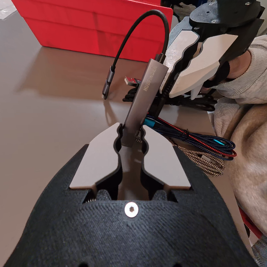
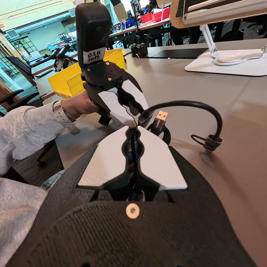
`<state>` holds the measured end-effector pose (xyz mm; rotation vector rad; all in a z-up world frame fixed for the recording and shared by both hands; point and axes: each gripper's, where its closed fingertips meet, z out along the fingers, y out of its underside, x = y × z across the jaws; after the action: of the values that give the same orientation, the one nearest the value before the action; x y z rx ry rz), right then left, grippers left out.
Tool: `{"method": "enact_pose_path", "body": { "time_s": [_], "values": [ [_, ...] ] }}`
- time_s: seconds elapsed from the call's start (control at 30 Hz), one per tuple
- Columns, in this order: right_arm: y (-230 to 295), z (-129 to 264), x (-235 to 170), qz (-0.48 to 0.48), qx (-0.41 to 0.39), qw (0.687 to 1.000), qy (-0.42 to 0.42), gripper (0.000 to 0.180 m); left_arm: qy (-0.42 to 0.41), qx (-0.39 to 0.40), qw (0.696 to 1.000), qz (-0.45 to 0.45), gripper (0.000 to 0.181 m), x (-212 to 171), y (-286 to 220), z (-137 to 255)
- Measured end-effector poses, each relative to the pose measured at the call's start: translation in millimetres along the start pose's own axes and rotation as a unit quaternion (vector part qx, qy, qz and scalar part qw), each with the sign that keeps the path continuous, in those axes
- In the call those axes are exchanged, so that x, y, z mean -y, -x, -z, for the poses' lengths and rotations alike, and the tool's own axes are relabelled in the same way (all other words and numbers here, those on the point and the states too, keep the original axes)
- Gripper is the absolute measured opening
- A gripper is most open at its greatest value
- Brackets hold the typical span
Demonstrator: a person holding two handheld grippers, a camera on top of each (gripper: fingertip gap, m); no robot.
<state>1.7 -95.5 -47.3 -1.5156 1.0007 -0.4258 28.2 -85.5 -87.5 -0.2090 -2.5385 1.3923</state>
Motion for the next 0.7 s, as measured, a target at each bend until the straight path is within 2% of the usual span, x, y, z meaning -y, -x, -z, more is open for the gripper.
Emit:
{"method": "enact_pose_path", "body": {
  "time_s": [0.03, 0.23, 0.43, 0.7],
  "values": [
    [-1, 0, 0, -0.001, -0.002, 1.000, 0.000, 0.006, 0.001, 0.005, 1.000, -0.002, 0.025, 0, 1, 0],
    [-4, 2, 5, -0.021, -0.002, 1.000, -0.022, 0.005, 0.030, 0.047, 0.998, -0.029, 0.025, -6, 9, 0],
    [-17, 5, 5, -0.021, -0.041, 0.999, -0.019, 0.012, 0.040, 0.072, 0.996, -0.031, 0.025, -8, 15, -1],
    [3, -6, -6, 0.058, -0.046, 0.997, 0.028, 0.013, 0.033, 0.133, 0.991, -0.010, 0.024, -5, 34, 8]
  ]
}}
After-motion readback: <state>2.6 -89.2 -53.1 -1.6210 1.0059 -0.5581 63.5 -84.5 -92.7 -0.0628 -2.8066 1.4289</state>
